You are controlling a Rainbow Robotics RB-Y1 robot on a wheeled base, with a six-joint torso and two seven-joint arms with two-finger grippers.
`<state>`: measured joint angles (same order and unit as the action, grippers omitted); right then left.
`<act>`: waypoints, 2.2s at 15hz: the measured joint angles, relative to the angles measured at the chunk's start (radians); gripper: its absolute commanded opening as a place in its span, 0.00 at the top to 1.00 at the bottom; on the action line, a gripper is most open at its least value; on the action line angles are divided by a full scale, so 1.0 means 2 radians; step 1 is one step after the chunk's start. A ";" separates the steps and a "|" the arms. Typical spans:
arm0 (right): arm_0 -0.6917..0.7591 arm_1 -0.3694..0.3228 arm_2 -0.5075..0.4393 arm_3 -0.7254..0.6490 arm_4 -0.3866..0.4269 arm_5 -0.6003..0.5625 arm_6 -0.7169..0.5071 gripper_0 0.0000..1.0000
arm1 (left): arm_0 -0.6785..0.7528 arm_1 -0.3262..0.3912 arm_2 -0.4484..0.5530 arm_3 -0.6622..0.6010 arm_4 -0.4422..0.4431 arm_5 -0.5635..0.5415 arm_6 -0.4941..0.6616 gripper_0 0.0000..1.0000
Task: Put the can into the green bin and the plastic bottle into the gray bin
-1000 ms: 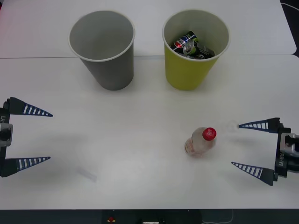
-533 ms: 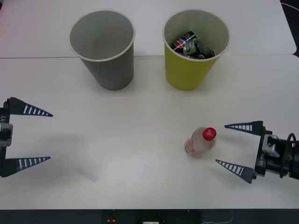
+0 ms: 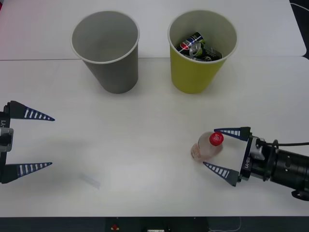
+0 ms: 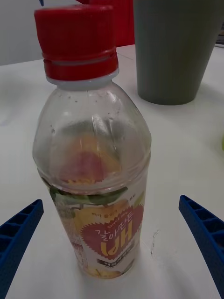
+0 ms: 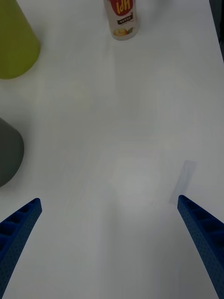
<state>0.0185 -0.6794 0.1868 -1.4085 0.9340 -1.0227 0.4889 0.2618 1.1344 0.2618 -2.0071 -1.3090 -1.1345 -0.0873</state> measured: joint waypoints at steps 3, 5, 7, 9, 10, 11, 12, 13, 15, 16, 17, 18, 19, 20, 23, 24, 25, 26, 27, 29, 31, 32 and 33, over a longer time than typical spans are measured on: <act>-0.007 0.021 0.006 0.008 0.000 0.002 0.005 0.00 | 0.000 0.000 0.000 0.000 0.000 0.000 0.000 0.00; -0.009 0.030 0.012 0.008 0.001 0.007 0.008 0.00 | 0.000 0.000 0.000 0.000 0.000 0.000 0.000 0.00; -0.011 0.038 0.015 0.008 0.001 0.010 0.011 0.00 | 0.000 0.000 0.000 0.000 0.000 0.000 0.000 0.00; -0.012 0.040 0.018 0.008 0.001 0.013 0.014 1.00 | 0.000 0.000 0.000 0.000 0.000 0.000 0.000 0.00; -0.013 0.040 0.019 0.008 0.002 0.015 0.015 1.00 | 0.000 0.000 0.000 0.000 0.000 0.000 0.000 0.00; -0.013 0.040 0.019 0.008 0.004 0.016 0.015 1.00 | 0.000 0.000 0.000 0.000 0.000 0.000 0.000 0.00; -0.013 0.040 0.019 0.008 0.006 0.017 0.015 1.00 | 0.000 0.000 0.000 0.000 0.000 0.000 0.000 0.00; -0.013 0.040 0.019 0.008 0.006 0.017 0.015 1.00 | 0.000 0.000 0.000 0.000 0.000 0.000 0.000 0.00; -0.013 0.040 0.019 0.008 0.006 0.017 0.015 1.00 | 0.000 0.000 0.000 0.000 0.000 0.000 0.000 0.00; -0.013 0.040 0.019 0.008 0.006 0.017 0.015 1.00 | 0.000 0.000 0.000 0.000 0.000 0.000 0.000 0.00; -0.013 0.040 0.019 0.008 0.006 0.016 0.014 1.00 | 0.000 0.000 0.000 0.000 0.000 0.000 0.000 0.00; -0.015 0.039 0.019 0.008 0.006 0.011 0.012 1.00 | 0.000 0.000 0.000 0.000 0.000 0.000 0.000 0.00; -0.017 0.037 0.019 0.008 0.006 0.006 0.009 1.00 | 0.000 0.000 0.000 0.000 0.000 0.000 0.000 0.00; -0.019 0.034 0.018 0.007 0.006 0.001 0.007 1.00 | 0.000 0.000 0.000 0.000 0.000 0.000 0.000 0.00; -0.015 0.007 0.018 -0.025 0.007 -0.002 -0.031 1.00 | 0.000 0.000 0.000 0.000 0.000 0.000 0.000 0.00; -0.010 -0.004 0.018 -0.042 0.008 -0.001 -0.057 1.00 | 0.000 0.000 0.000 0.000 0.000 0.000 0.000 0.00; -0.006 -0.015 0.018 -0.060 0.008 0.002 -0.084 1.00 | 0.000 0.000 0.000 0.000 0.000 0.000 0.000 0.00; -0.003 -0.026 0.018 -0.077 0.008 0.004 -0.110 1.00 | 0.000 0.000 0.000 0.000 0.000 0.000 0.000 0.00; 0.001 -0.038 0.017 -0.096 0.009 0.007 -0.139 1.00 | 0.000 0.000 0.000 0.000 0.000 0.000 0.000 0.00; 0.007 -0.059 0.002 -0.139 0.029 0.011 -0.208 1.00 | 0.000 0.000 0.000 0.000 0.000 0.000 0.000 0.00; 0.022 -0.068 -0.033 -0.196 0.083 0.012 -0.299 1.00 | 0.000 0.000 0.000 0.000 0.000 0.000 0.000 0.00; 0.032 -0.070 -0.056 -0.233 0.116 0.011 -0.355 1.00 | 0.000 0.000 0.000 0.000 0.000 0.000 0.000 0.00; 0.040 -0.070 -0.075 -0.266 0.145 0.011 -0.413 1.00 | 0.000 0.000 0.000 0.000 0.000 0.000 0.000 0.00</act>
<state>0.0992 -0.8189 0.0377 -1.9412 1.2247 -1.0005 -0.3371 0.2618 1.1345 0.2618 -2.0071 -1.3090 -1.1345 -0.0873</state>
